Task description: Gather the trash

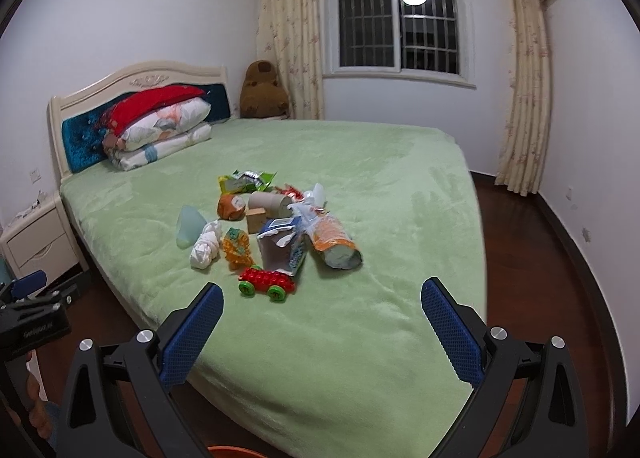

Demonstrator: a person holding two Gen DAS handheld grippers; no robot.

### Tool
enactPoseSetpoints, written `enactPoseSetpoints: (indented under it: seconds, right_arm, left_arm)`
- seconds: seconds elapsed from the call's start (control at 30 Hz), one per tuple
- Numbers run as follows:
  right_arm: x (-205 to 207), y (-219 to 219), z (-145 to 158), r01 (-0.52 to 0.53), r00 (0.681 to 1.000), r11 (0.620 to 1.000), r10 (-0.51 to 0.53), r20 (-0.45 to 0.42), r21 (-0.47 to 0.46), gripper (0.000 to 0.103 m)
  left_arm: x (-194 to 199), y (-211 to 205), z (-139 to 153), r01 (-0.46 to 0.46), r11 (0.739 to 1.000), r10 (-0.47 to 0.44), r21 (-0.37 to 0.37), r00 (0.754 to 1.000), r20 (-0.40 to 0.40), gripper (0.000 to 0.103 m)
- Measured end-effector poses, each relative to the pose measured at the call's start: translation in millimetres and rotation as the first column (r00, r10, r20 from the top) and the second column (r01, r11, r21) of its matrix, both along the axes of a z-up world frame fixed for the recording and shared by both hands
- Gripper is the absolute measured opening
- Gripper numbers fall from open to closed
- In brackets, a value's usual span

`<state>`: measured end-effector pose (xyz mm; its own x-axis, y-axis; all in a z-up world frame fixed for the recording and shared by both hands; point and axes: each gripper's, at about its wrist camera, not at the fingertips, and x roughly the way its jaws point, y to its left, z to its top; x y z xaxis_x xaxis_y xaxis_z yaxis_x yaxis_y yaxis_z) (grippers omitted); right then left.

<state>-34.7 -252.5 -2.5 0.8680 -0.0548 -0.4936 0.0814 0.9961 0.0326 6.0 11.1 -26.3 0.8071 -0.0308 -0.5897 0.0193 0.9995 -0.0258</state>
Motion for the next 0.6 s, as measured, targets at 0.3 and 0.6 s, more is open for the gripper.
enactPoseSetpoints:
  seconds: [0.3, 0.6]
  right_arm:
    - [119.3, 19.2, -33.2, -0.058, 0.983, 0.996, 0.068, -0.17, 0.062, 0.098]
    - [209.7, 29.3, -65.5, 0.009, 0.94, 0.999, 0.008, -0.341, 0.048, 0.05]
  left_arm:
    - [15.0, 17.7, -19.8, -0.02, 1.0, 0.019, -0.016, 0.998, -0.054, 0.096]
    - [25.5, 43.0, -33.6, -0.066, 0.997, 0.062, -0.038, 0.994, -0.088, 0.096]
